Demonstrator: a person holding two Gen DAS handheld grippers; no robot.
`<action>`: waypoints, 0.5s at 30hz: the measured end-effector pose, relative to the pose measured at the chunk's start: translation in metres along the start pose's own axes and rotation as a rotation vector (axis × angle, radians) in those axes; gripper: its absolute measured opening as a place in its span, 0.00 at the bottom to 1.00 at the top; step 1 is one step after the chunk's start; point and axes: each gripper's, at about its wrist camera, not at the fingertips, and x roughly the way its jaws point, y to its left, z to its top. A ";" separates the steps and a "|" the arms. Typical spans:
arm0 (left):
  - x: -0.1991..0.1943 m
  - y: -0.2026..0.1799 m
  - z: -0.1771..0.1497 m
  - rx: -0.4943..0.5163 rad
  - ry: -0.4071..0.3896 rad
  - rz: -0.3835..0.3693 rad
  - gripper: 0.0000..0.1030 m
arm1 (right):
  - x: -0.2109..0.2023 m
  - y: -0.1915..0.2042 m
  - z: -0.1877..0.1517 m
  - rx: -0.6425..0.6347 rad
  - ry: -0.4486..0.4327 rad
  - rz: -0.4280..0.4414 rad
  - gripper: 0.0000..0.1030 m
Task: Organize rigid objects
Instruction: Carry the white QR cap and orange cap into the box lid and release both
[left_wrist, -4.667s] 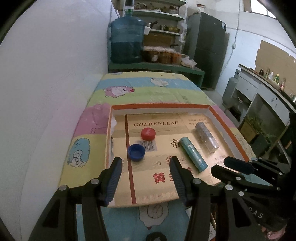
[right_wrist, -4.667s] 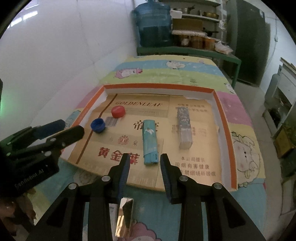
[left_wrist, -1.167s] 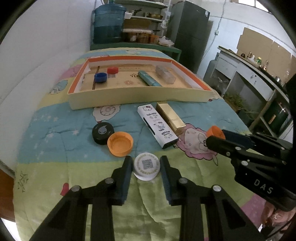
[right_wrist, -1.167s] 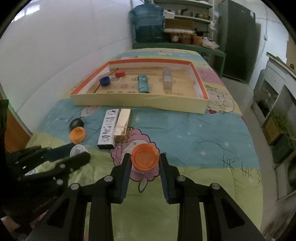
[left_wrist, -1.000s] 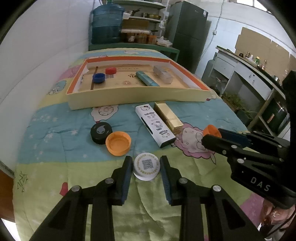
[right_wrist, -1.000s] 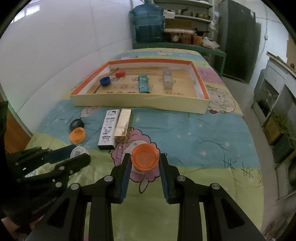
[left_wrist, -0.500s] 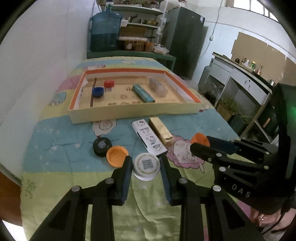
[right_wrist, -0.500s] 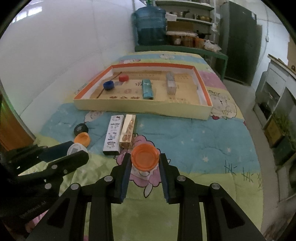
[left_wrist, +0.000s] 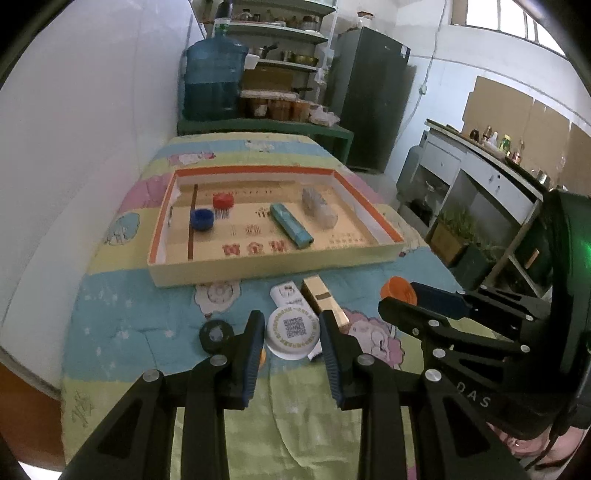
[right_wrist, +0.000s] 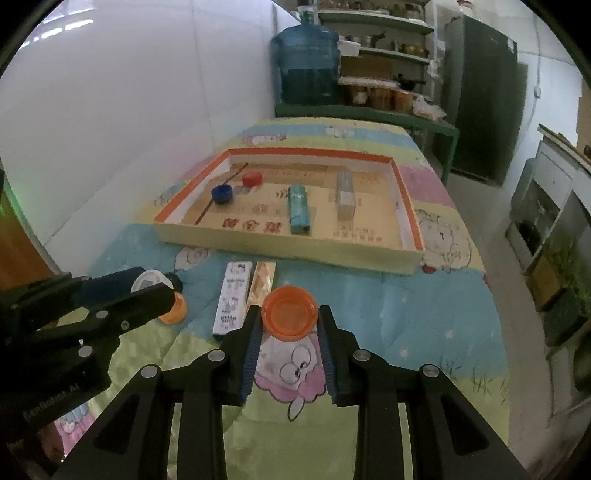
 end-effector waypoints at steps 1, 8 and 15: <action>0.000 0.001 0.002 -0.001 -0.004 0.000 0.30 | 0.000 -0.001 0.002 -0.001 -0.003 0.000 0.29; 0.000 0.004 0.021 -0.005 -0.027 0.004 0.30 | 0.001 -0.005 0.019 -0.004 -0.019 -0.002 0.29; 0.008 0.009 0.040 -0.011 -0.038 0.004 0.30 | 0.005 -0.013 0.035 -0.004 -0.033 -0.009 0.29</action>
